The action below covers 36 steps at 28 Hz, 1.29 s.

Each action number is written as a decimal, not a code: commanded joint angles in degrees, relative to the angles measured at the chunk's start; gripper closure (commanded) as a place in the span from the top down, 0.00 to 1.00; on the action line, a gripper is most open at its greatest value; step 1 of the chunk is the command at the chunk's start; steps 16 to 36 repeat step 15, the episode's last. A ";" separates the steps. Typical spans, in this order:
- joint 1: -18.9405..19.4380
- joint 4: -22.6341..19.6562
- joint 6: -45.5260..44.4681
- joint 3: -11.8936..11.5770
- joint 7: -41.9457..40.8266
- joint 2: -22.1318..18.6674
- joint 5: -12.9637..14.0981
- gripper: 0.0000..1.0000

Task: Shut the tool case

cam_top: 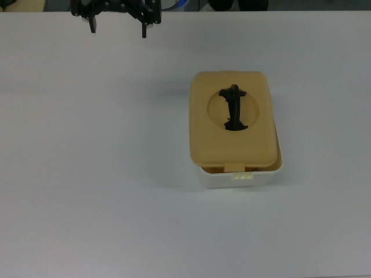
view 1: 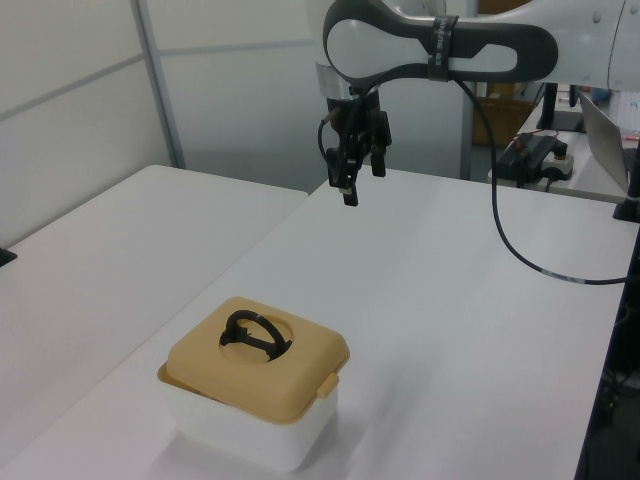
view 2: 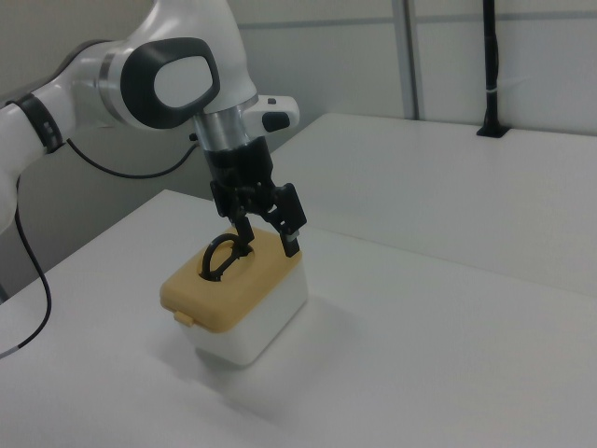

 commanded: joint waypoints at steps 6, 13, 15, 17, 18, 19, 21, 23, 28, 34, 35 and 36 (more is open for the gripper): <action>0.19 -1.61 -0.10 -0.23 -0.23 -1.72 0.91 1.00; 0.19 -1.78 -0.01 -0.23 -0.14 -1.37 0.82 1.00; 0.19 -1.87 -0.01 -0.23 -0.23 -1.37 0.91 1.00; 0.19 -1.87 -0.01 -0.23 -0.23 -1.37 0.91 1.00; 0.19 -1.87 -0.01 -0.23 -0.23 -1.37 0.91 1.00; 0.19 -1.87 -0.01 -0.23 -0.23 -1.37 0.91 1.00; 0.19 -1.87 -0.01 -0.23 -0.23 -1.37 0.91 1.00; 0.19 -1.87 -0.01 -0.23 -0.23 -1.37 0.91 1.00; 0.19 -1.87 -0.01 -0.23 -0.23 -1.37 0.91 1.00; 0.19 -1.87 -0.01 -0.23 -0.23 -1.37 0.91 1.00; 0.19 -1.87 -0.01 -0.23 -0.23 -1.37 0.91 1.00; 0.19 -1.87 -0.01 -0.23 -0.23 -1.37 0.91 1.00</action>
